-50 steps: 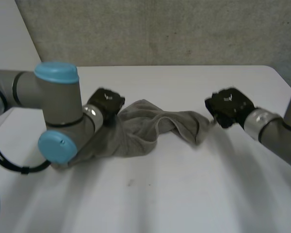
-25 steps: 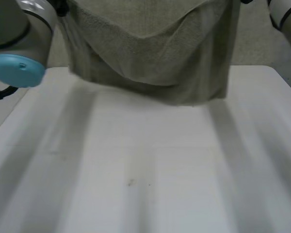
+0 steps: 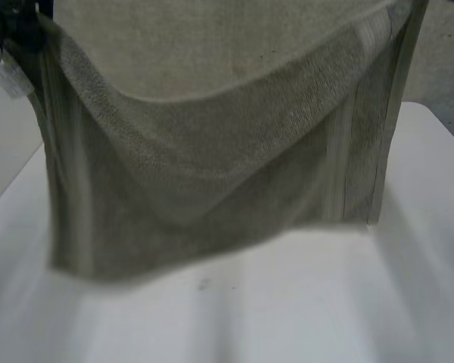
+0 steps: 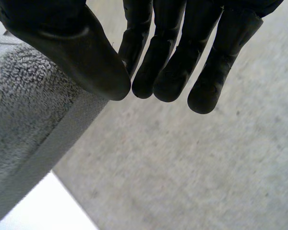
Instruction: Fold the towel.
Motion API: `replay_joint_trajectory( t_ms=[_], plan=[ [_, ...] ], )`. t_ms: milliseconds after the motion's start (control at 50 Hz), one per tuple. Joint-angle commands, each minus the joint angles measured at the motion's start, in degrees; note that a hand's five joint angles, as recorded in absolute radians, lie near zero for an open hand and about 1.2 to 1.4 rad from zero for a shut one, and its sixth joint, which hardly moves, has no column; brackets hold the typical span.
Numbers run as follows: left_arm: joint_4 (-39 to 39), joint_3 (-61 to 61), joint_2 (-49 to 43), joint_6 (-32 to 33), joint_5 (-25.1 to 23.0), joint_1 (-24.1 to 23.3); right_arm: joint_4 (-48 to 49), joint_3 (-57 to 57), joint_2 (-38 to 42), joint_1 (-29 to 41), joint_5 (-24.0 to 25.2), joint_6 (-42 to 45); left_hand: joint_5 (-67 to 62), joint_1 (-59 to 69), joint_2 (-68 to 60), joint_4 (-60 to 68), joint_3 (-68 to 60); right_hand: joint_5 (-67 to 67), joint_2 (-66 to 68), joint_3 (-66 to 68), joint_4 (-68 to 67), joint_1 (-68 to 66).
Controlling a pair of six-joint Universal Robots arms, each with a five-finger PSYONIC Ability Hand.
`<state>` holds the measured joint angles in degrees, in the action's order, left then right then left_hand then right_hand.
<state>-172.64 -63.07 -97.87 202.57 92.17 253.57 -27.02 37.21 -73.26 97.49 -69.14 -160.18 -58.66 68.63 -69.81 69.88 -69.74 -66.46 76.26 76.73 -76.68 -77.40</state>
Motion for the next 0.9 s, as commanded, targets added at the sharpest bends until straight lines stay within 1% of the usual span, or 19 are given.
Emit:
replay_joint_trajectory(
  t_ms=[20, 140, 180, 200, 260, 300, 420, 540, 580, 600, 620, 640, 680, 700, 740, 760, 800, 860, 900],
  plan=[
    [-0.2, -0.4, -12.0, 0.6, -0.8, 1.5, -1.7, -1.3, 9.9, 0.3, -1.3, 5.9, -11.3, 11.4, -10.2, 10.1, -10.3, -3.5, 3.7, 3.3, -3.3, -2.6],
    [-3.7, 3.0, -19.8, 0.6, -0.9, 1.5, -0.9, -5.1, 16.9, 1.0, -2.8, 6.4, -11.3, 11.4, -10.2, 10.1, -10.3, -3.5, 3.7, 3.3, -3.3, -2.6],
    [-7.0, 7.4, -23.7, 0.6, -1.0, 1.5, 1.3, -11.0, 22.3, 2.3, -4.3, 5.6, -11.3, 11.4, -10.2, 10.1, -10.3, -3.5, 3.7, 3.3, -3.3, -2.6],
    [-7.0, 7.4, -23.7, 0.6, -1.0, 1.5, 1.4, -11.0, 22.3, 2.3, -4.3, 5.6, -11.3, 11.4, -10.2, 10.1, -10.3, -3.5, 3.7, 3.3, -3.3, -2.6],
    [-11.4, 14.7, -26.6, 0.5, -1.3, 1.4, 6.4, -19.7, 26.9, 4.1, -6.8, 3.5, -11.3, 11.4, -10.2, 10.1, -10.3, -3.5, 3.7, 3.3, -3.3, -2.6],
    [-15.9, 23.6, -28.2, 0.1, -1.1, 1.3, 12.6, -28.6, 30.0, 4.8, -10.2, 0.8, -11.3, 11.4, -10.2, 10.1, -10.3, -3.5, 3.7, 3.3, -3.3, -2.6],
    [-20.4, 33.2, -28.2, -1.6, -0.8, 1.1, 20.6, -35.1, 29.7, 4.9, -13.8, -3.1, -11.3, 11.4, -10.2, 10.1, -10.3, -3.5, 3.7, 3.3, -3.3, -2.6],
    [-19.7, 30.9, -27.7, -6.5, -0.6, 1.2, 20.1, -30.5, 25.9, 4.8, -12.2, -7.1, -11.3, 11.4, -10.2, 10.1, -10.3, -3.5, 3.7, 3.3, -3.3, -2.6],
    [-18.4, 24.8, -27.5, -10.0, -1.0, 2.1, 18.1, -24.8, 24.9, 4.2, -8.4, -7.0, -11.3, 11.4, -10.2, 10.1, -10.3, -3.5, 3.7, 3.3, -3.3, -2.6],
    [-18.4, 24.8, -27.5, -10.0, -1.0, 2.1, 18.1, -24.7, 24.9, 4.2, -8.4, -7.0, -11.3, 11.4, -10.2, 10.1, -10.3, -3.5, 3.7, 3.3, -3.3, -2.6],
    [-18.3, 20.7, -27.3, -10.8, -1.2, 2.8, 17.2, -21.9, 24.6, 4.0, -5.9, -6.8, -11.3, 11.4, -10.2, 10.1, -10.3, -3.5, 3.7, 3.3, -3.3, -2.6],
    [-18.3, 20.7, -27.3, -10.8, -1.2, 2.8, 17.2, -21.8, 24.6, 4.0, -5.8, -6.8, -11.3, 11.4, -10.2, 10.1, -10.3, -3.5, 3.7, 3.3, -3.3, -2.6],
    [-18.9, 12.4, -27.1, -11.1, -1.3, 4.5, 16.4, -16.2, 24.5, 3.2, -1.2, -6.7, -11.3, 11.4, -10.2, 10.1, -10.3, -3.5, 3.7, 3.3, -3.3, -2.6],
    [-18.9, 12.4, -27.1, -11.1, -1.3, 4.5, 16.4, -16.2, 24.5, 3.1, -1.2, -6.7, -11.3, 11.4, -10.2, 10.1, -10.3, -3.5, 3.7, 3.3, -3.3, -2.6],
    [-20.6, 5.5, -27.9, -11.1, -2.2, 4.9, 16.4, -9.8, 24.7, 1.8, 2.3, -6.5, -11.3, 11.4, -10.2, 10.1, -10.3, -3.5, 3.7, 3.3, -3.3, -2.6],
    [-20.6, 5.5, -27.9, -11.1, -2.2, 4.9, 16.4, -9.8, 24.7, 1.8, 2.3, -6.5, -11.3, 11.4, -10.2, 10.1, -10.3, -3.5, 3.7, 3.3, -3.3, -2.6],
    [-24.9, -0.6, -29.4, -11.1, -5.0, 5.0, 17.3, -3.1, 25.3, 1.6, 4.4, -5.2, -11.3, 11.4, -10.2, 10.1, -10.3, -3.5, 3.7, 3.3, -3.3, -2.6],
    [-27.4, -3.6, -30.7, -11.0, -6.6, 5.0, 17.9, 0.1, 25.9, 1.6, 4.9, -3.7, -11.3, 11.4, -10.2, 10.1, -10.3, -3.5, 3.7, 3.3, -3.3, -2.6],
    [-31.8, -8.1, -33.2, -10.5, -9.3, 5.0, 20.0, 6.0, 28.0, 1.6, 5.0, 0.4, -11.3, 11.4, -10.2, 10.1, -10.3, -3.5, 3.7, 3.3, -3.3, -2.6]
  ],
)
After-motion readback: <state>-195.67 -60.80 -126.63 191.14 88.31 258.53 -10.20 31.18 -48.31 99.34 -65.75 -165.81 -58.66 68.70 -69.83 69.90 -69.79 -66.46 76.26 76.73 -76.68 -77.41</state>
